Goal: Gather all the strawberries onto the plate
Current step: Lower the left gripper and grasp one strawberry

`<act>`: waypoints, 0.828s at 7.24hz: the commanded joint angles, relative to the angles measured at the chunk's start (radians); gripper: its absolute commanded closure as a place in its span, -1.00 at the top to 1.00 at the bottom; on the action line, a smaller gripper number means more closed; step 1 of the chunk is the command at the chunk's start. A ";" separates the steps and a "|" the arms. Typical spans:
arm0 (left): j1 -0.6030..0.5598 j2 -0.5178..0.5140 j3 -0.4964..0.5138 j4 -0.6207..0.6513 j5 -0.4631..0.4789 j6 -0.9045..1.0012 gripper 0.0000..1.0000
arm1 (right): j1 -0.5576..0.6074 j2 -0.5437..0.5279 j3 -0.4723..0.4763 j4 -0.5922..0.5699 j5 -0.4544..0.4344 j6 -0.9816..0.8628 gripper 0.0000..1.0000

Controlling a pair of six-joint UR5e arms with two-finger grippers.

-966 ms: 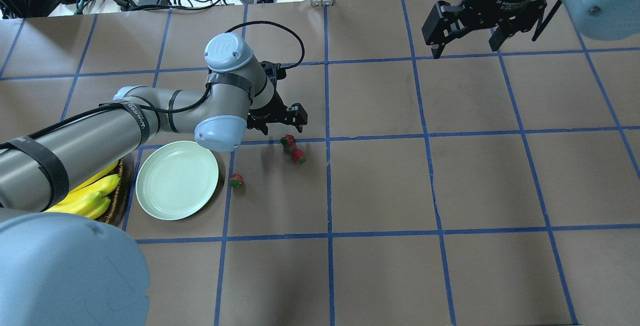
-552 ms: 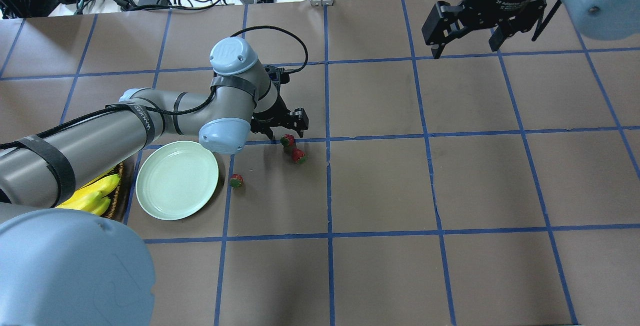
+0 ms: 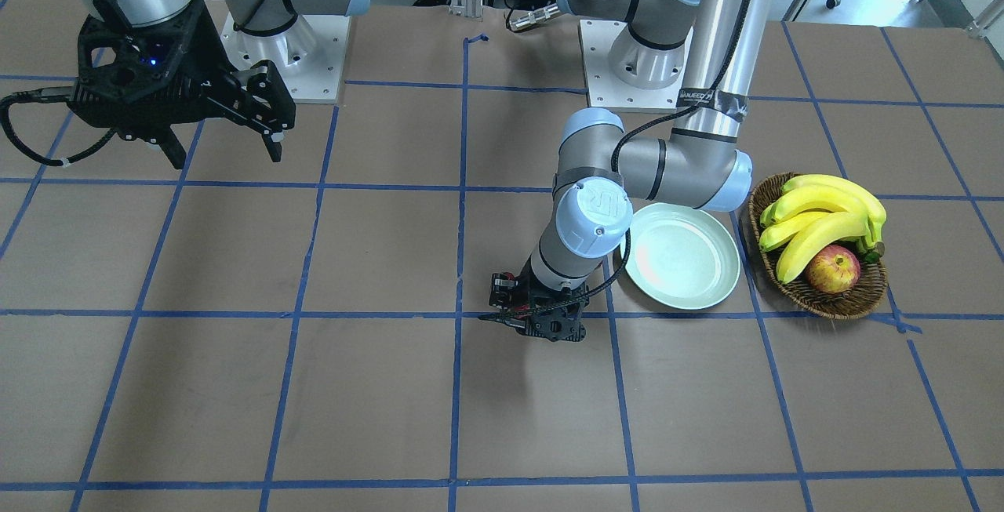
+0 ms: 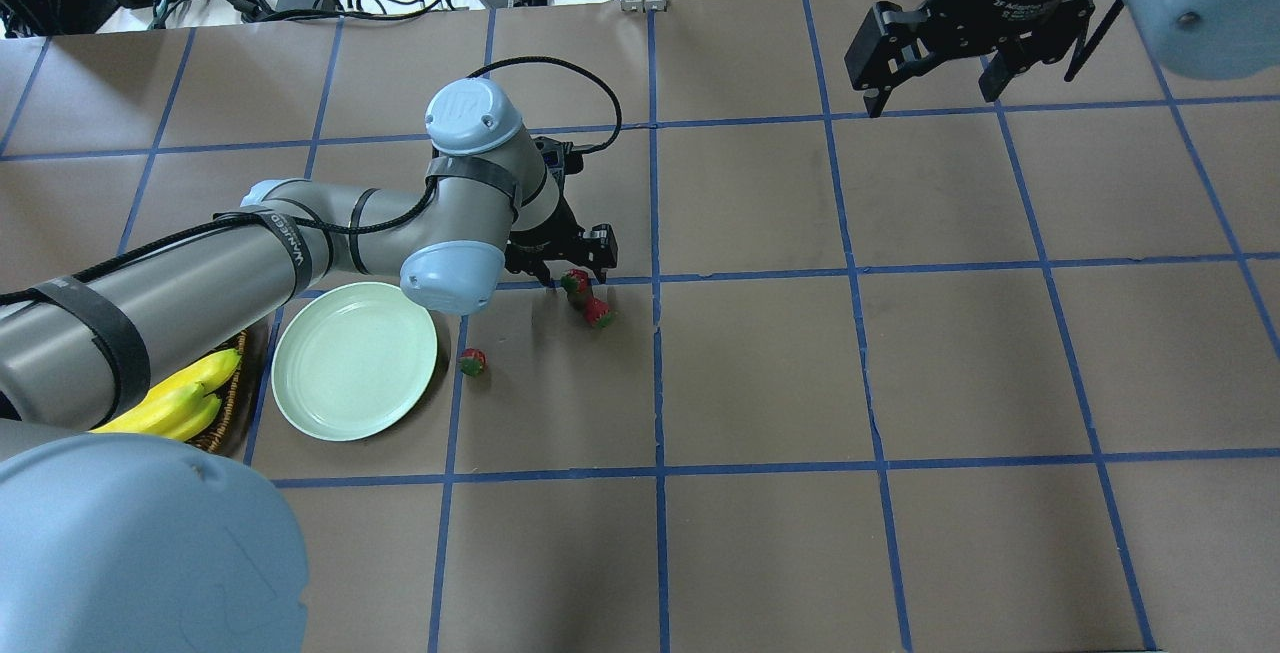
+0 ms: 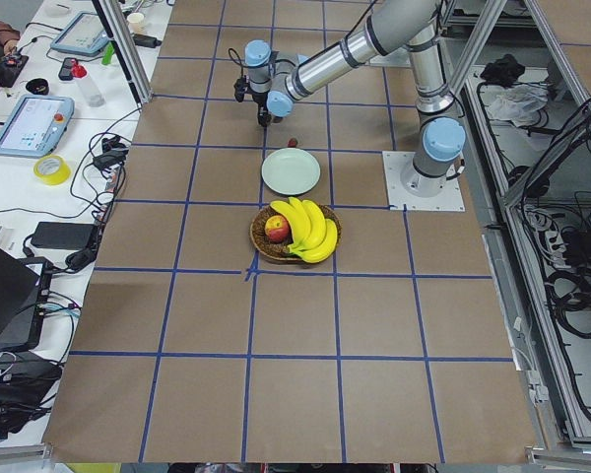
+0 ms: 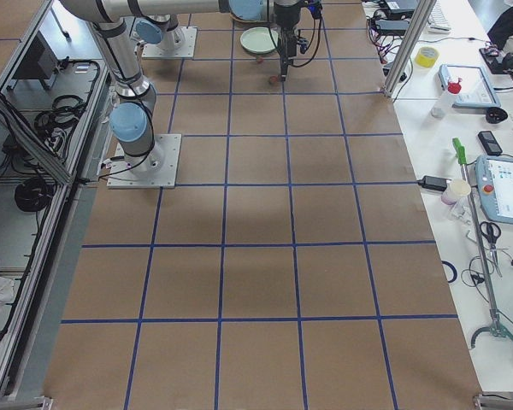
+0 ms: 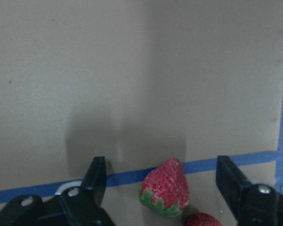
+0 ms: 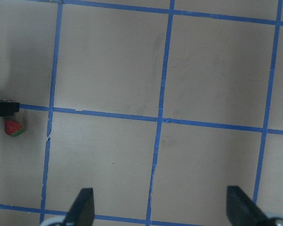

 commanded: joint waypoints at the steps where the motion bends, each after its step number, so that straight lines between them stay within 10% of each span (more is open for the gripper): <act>1: 0.000 0.004 -0.006 -0.004 0.000 0.004 -0.39 | 0.000 0.000 0.000 0.000 0.001 0.001 1.00; 2: 0.000 0.004 -0.004 -0.007 -0.002 0.001 -0.97 | 0.000 0.000 0.000 0.000 0.000 0.001 1.00; 6: 0.024 0.056 0.104 -0.198 0.003 0.009 -1.00 | 0.000 0.000 0.000 0.000 0.000 0.001 1.00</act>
